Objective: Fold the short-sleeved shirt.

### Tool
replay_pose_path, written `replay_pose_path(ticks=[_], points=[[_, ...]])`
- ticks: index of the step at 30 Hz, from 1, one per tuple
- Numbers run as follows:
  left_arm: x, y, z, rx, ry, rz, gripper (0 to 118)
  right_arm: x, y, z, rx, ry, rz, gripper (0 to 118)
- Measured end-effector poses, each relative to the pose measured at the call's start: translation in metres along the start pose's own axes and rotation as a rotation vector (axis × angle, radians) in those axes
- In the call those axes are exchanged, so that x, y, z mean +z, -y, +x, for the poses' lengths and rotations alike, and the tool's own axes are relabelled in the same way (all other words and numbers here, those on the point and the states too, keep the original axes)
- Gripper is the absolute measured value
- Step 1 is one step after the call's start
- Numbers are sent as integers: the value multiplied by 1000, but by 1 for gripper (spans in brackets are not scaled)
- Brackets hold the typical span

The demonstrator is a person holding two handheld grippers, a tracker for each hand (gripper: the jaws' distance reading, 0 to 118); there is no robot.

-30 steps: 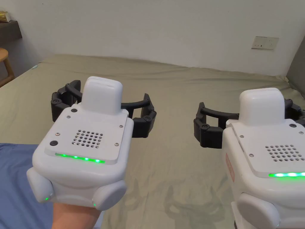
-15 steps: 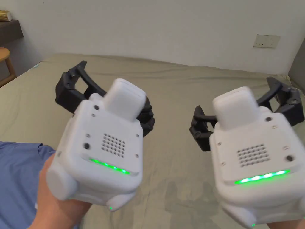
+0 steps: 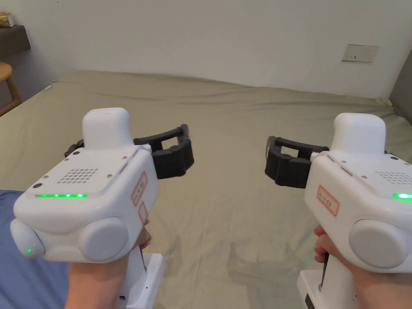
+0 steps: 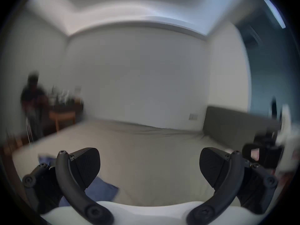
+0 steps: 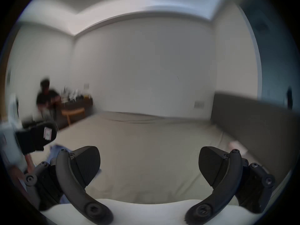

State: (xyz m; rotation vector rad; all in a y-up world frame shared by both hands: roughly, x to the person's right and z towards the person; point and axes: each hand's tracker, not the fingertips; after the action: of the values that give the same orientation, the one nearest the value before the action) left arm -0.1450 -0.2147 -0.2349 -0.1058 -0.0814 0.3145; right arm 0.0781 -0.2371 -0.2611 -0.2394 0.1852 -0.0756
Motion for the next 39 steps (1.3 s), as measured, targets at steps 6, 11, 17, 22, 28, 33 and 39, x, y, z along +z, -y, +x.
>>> replay_pose_path(ticks=[6,11,17,22,28,33,39], points=[[3,46,36,-433,-59,126,118,10,11,-14,253,119,183,118],[0,47,45,-437,-86,128,118,9,8,-10,251,108,196,118],[4,40,45,-418,-56,137,118,15,8,-13,221,30,206,118],[6,38,46,-429,-50,156,118,10,9,-5,191,34,164,118],[8,36,52,-416,-15,127,14,8,10,-1,221,71,147,1],[6,37,53,-402,20,91,5,13,14,6,217,70,150,1],[3,44,55,-434,4,92,1,16,12,11,215,78,161,1]])
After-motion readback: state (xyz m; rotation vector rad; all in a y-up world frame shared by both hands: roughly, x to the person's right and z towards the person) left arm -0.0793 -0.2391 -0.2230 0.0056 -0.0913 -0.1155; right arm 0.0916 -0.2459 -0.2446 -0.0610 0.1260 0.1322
